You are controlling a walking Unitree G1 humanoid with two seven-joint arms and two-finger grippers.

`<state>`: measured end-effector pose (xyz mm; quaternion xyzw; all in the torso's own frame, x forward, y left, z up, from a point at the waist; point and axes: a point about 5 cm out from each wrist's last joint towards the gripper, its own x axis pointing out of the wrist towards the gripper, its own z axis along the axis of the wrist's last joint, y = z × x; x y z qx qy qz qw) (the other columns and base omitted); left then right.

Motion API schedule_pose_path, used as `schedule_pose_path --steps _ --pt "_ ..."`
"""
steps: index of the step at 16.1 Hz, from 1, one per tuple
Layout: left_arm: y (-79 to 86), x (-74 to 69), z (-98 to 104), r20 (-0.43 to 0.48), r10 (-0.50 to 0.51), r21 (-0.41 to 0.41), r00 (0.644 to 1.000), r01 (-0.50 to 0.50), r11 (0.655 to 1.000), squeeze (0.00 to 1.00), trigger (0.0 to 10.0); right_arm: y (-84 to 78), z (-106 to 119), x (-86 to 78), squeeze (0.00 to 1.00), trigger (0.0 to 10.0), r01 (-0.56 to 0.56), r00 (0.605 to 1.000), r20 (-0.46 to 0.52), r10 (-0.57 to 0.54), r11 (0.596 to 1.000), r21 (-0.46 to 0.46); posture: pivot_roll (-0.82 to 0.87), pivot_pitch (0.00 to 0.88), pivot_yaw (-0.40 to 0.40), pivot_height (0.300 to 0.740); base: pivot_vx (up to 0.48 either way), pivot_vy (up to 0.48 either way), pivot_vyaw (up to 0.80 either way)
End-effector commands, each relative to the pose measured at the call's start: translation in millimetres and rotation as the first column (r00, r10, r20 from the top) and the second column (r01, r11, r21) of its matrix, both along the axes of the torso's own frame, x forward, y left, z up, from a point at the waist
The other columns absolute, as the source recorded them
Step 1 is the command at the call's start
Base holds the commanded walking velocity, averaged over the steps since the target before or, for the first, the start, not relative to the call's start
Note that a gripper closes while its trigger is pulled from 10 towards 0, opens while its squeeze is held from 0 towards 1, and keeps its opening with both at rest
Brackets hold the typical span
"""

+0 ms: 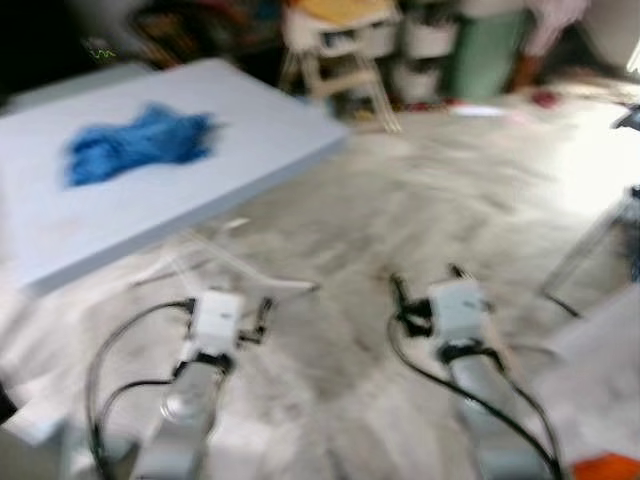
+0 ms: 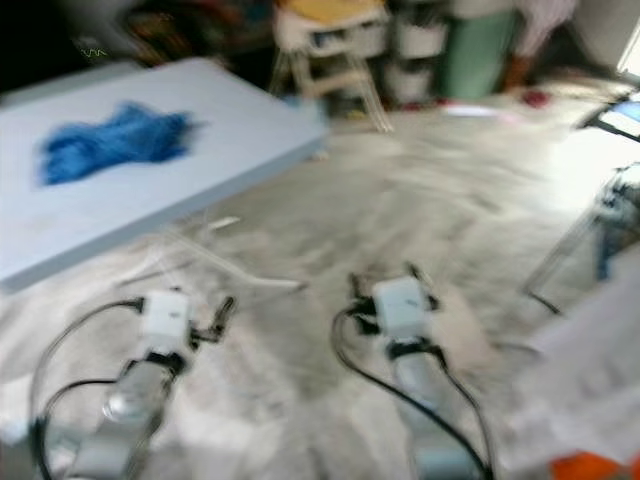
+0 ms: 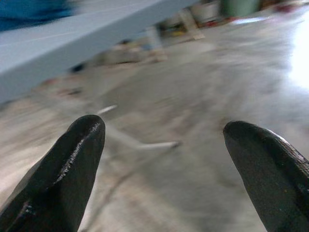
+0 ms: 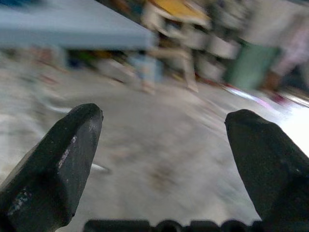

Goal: Hang hanger

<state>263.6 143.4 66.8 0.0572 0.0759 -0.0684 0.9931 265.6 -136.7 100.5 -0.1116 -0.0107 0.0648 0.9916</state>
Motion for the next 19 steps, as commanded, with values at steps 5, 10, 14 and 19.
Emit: schedule_pose_path --steps 5,10,14,19 --pt "-5.2 -0.1 0.2 -0.007 -0.027 0.003 1.0 0.027 1.0 0.0 10.0 -3.5 -2.6 -2.3 0.0 10.0 0.004 1.0 -0.017 -0.004 1.0 0.001 -0.09 0.04 0.101 0.74 -0.282 0.0 0.8" --pt "-5.3 -0.4 -4.6 -0.042 -0.023 -0.016 0.999 0.022 1.0 0.0 10.0 -3.0 -3.3 -1.6 0.0 10.0 -0.017 0.999 -0.031 0.017 1.0 0.011 -0.09 0.045 0.091 0.74 0.0 0.0 0.16" --pt "-6.4 -0.1 -5.9 -0.057 -0.01 -0.036 0.998 0.008 0.999 0.0 10.0 -1.5 -3.0 -1.6 0.0 10.0 -0.031 0.999 -0.036 0.031 0.999 0.016 -0.09 0.048 0.086 0.74 0.0 0.322 0.0" --pt "-6.6 0.6 -6.2 -0.061 -0.005 -0.034 0.998 0.003 0.999 0.0 10.0 1.3 -2.5 -2.5 0.0 10.0 -0.059 0.998 -0.037 0.06 0.998 0.019 -0.09 0.046 0.082 0.74 0.0 0.48 0.0"
